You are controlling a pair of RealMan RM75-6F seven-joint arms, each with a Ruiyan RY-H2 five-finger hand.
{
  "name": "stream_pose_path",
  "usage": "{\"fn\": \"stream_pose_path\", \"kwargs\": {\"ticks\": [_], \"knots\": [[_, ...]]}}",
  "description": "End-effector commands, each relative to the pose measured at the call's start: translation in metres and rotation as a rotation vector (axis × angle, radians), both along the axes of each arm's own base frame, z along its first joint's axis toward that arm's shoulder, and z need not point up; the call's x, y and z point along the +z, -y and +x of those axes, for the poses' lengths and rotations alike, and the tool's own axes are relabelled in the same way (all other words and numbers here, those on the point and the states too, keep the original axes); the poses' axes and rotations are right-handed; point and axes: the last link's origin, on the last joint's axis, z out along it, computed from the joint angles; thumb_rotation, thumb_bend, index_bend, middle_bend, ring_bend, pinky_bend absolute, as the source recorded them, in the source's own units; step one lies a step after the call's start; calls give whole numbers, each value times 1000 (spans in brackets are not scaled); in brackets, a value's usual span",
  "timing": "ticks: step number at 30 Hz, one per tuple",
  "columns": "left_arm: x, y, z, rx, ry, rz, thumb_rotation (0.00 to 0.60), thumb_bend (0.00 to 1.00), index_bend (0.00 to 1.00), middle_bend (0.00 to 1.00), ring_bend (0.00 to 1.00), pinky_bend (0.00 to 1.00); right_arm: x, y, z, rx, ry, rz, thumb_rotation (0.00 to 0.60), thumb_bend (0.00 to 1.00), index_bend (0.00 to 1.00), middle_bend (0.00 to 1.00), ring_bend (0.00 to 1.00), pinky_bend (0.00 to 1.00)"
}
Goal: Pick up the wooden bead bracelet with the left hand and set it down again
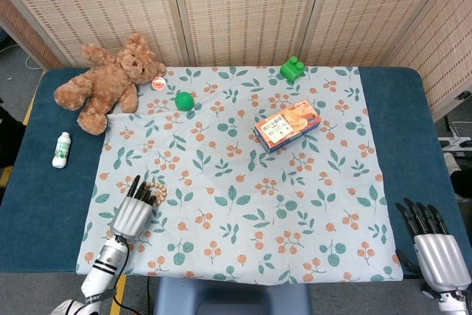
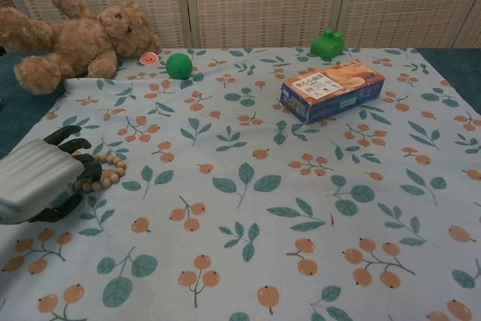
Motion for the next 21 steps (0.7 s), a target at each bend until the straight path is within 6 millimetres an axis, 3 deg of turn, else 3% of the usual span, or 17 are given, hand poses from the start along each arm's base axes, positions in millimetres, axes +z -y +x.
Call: {"fn": "stream_pose_path", "kwargs": {"ticks": [1,4,11,21], "knots": [[2,-2,1,13,-69,11,600,477,439,415,176,48,0,0,1,5,4,6,600,217,0,0,0,0],[2,-3,2,21,-88,11,600,476,482,466,200,48,0,0,2,9,9,6,600,217,0,0,0,0],[6,-5,8,19,-132,1,600,475,489,477,206,48,1,-1,2,13,10,5,600,217,0,0,0,0],[6,-12,15,1,-142,36,600,550,645,652,339,60,6,-5,3,21,24,-7,600,217,0,0,0,0]]}}
